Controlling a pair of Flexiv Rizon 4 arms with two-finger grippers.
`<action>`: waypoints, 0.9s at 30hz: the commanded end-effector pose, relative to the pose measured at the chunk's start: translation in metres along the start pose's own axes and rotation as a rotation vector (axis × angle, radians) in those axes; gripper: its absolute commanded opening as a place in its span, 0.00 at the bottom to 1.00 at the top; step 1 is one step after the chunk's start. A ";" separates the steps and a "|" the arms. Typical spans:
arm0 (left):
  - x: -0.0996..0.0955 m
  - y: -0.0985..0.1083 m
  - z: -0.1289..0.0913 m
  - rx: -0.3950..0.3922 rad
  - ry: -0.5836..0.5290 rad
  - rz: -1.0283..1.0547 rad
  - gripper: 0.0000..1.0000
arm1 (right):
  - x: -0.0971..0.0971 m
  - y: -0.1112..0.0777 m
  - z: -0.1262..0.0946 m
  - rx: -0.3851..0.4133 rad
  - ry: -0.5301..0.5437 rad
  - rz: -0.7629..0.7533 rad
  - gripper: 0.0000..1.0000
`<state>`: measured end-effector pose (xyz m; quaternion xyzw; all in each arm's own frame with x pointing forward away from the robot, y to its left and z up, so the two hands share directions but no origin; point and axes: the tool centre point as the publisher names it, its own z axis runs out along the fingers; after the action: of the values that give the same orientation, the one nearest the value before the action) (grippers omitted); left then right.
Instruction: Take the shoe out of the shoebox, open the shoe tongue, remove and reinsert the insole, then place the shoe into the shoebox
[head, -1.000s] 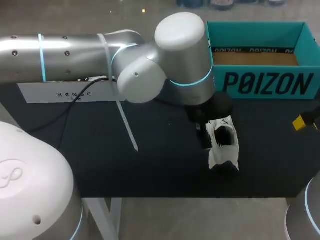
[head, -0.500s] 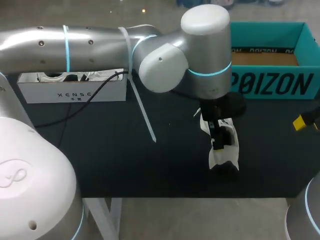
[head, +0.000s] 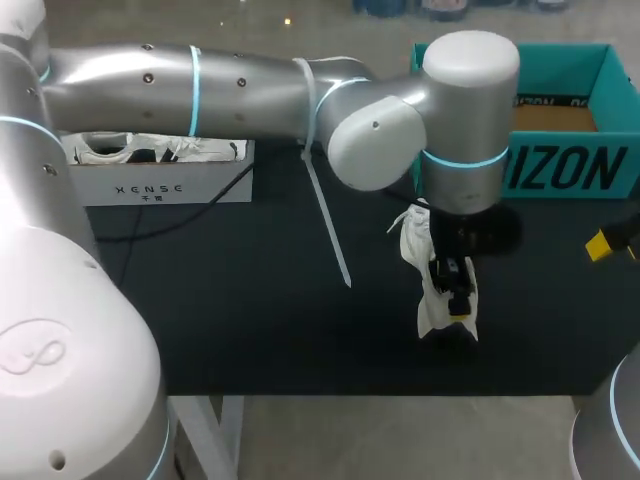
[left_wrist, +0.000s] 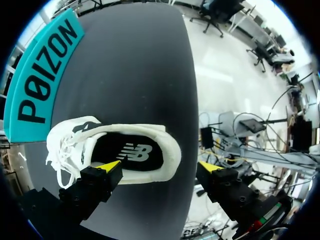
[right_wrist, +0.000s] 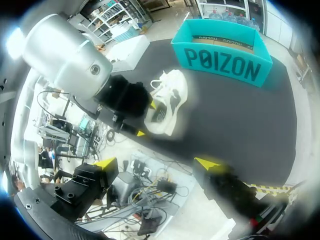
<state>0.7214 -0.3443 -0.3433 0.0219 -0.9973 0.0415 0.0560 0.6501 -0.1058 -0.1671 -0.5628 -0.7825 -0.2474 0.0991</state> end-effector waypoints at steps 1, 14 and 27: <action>0.000 -0.008 0.008 -0.027 0.007 0.006 1.00 | -0.001 0.002 0.001 0.004 -0.001 0.001 1.00; 0.003 -0.010 0.011 -0.053 0.011 0.002 1.00 | -0.001 0.002 0.001 0.004 -0.001 0.001 1.00; 0.010 -0.008 0.013 -0.082 0.024 0.013 0.31 | -0.001 0.002 0.001 0.004 -0.001 0.001 1.00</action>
<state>0.7116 -0.3524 -0.3542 0.0130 -0.9976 0.0026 0.0682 0.6501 -0.1058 -0.1671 -0.5628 -0.7825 -0.2474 0.0990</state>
